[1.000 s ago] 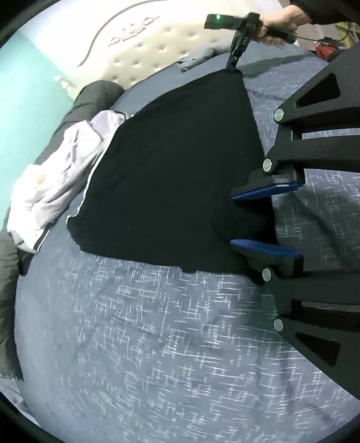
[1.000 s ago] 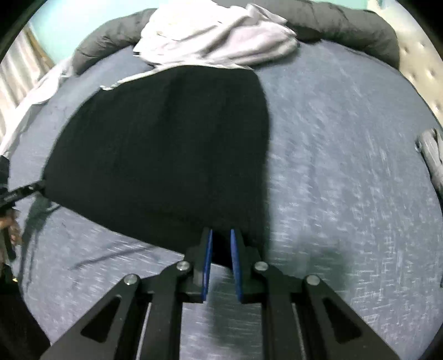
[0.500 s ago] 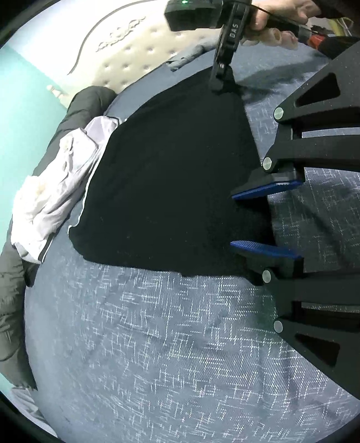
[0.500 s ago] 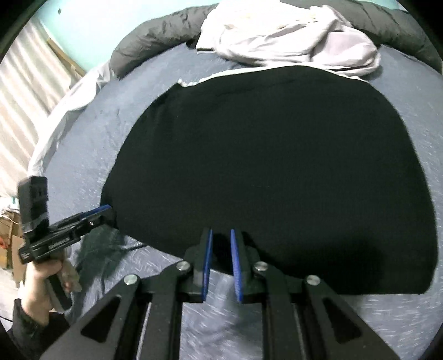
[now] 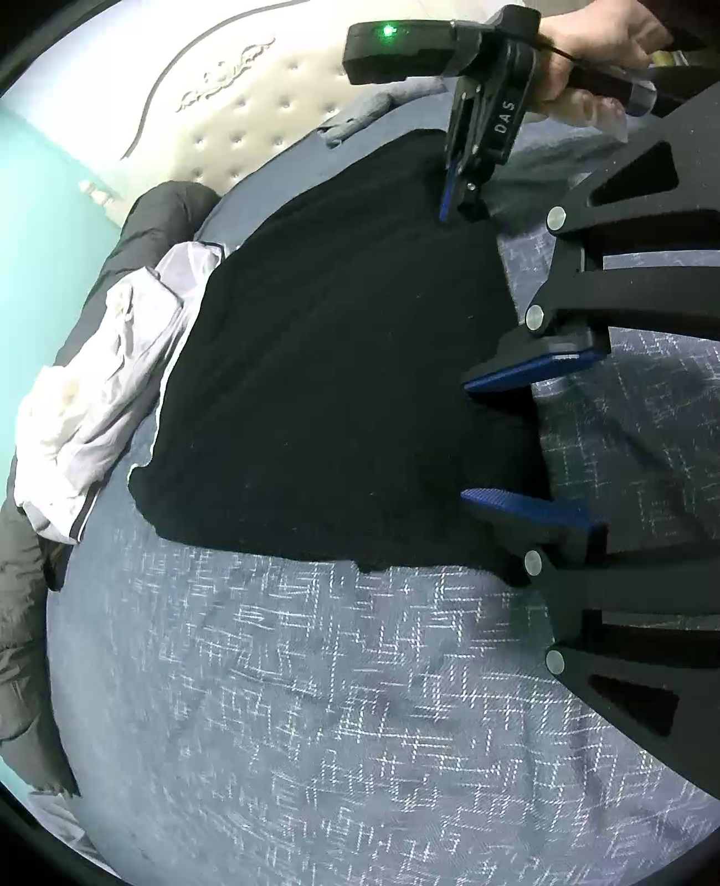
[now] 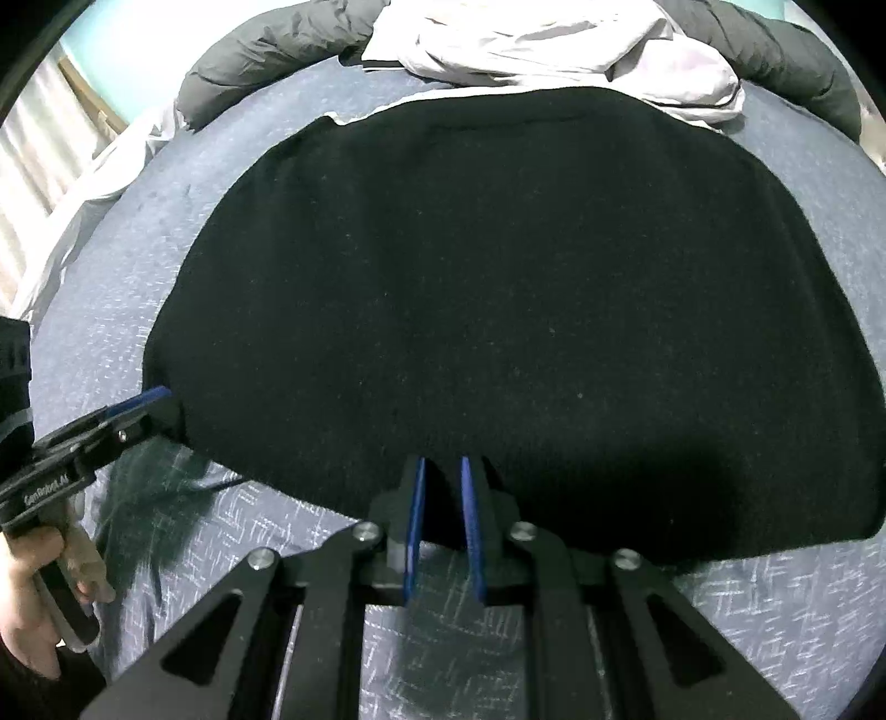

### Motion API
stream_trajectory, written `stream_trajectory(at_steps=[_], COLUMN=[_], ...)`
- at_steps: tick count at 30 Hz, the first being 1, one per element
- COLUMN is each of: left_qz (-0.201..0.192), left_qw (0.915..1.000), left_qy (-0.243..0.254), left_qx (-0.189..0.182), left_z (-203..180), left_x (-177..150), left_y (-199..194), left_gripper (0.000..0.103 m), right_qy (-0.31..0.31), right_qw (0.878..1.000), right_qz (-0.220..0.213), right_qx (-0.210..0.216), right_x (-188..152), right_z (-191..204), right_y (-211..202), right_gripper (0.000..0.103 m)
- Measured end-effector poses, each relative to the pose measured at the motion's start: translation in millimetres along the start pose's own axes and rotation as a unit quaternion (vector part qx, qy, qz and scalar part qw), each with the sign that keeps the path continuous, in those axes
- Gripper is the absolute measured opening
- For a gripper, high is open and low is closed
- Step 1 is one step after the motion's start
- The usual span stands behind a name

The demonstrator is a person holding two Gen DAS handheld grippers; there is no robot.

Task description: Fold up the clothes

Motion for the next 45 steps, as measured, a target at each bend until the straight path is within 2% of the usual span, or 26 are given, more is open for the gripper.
stream_trajectory(at_steps=[5, 11, 23, 29, 31, 34, 36, 40, 43, 45], left_qz=[0.0, 0.004, 0.002, 0.004, 0.004, 0.004, 0.004, 0.003, 0.005, 0.006], left_qw=[1.0, 0.9998, 0.9998, 0.9997, 0.9997, 0.9997, 0.9998, 0.9998, 0.9998, 0.9998], left_qy=[0.001, 0.017, 0.005, 0.009, 0.012, 0.016, 0.013, 0.014, 0.013, 0.009], left_qx=[-0.006, 0.008, -0.02, -0.022, -0.02, -0.016, -0.016, -0.015, -0.014, -0.017], left_z=[1.9, -1.1, 7.0, 6.6, 6.3, 5.8, 6.0, 2.1, 2.9, 4.2], left_x=[-2.3, -4.3, -7.4, -6.1, -7.0, -7.9, -7.1, -6.2, -7.8, -7.4], left_y=[-0.4, 0.2, -2.9, -0.9, -1.2, -1.4, -1.0, 2.0, 1.0, 0.1], left_gripper=[0.04, 0.04, 0.041, 0.041, 0.041, 0.041, 0.041, 0.041, 0.041, 0.041], right_qy=[0.01, 0.006, 0.037, 0.05, 0.045, 0.029, 0.019, -0.003, -0.015, -0.029], right_qw=[1.0, 1.0, 0.999, 0.998, 0.998, 0.999, 1.0, 0.999, 0.999, 0.999], right_qz=[-0.004, 0.001, 0.007, -0.018, -0.016, -0.006, 0.001, 0.016, 0.025, 0.031], right_qx=[0.001, -0.014, -0.022, -0.023, -0.03, -0.027, -0.021, -0.038, -0.02, -0.024], right_x=[19.1, 50.8, 163.8, 220.6, 227.0, 223.0, 207.7, 150.6, 100.4, 78.3], right_z=[0.6, 5.4, -10.9, -27.5, -33.3, -24.8, -17.5, -1.3, 13.2, 19.8], right_y=[-1.9, 4.8, 19.6, 14.2, 16.5, 21.8, 21.4, 12.7, 6.8, 6.0], right_gripper=[0.013, 0.012, 0.01, 0.01, 0.01, 0.01, 0.01, 0.01, 0.01, 0.01])
Point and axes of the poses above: each gripper's, at about its wrist camera, not at the fingertips, and y roughly the way its jaws point, z to its left, x to its top, the point moved 7 cm from there along y, roughly the way its jaws point, and after that the axes turned 15 degrees about z, right-handed, at the moved point
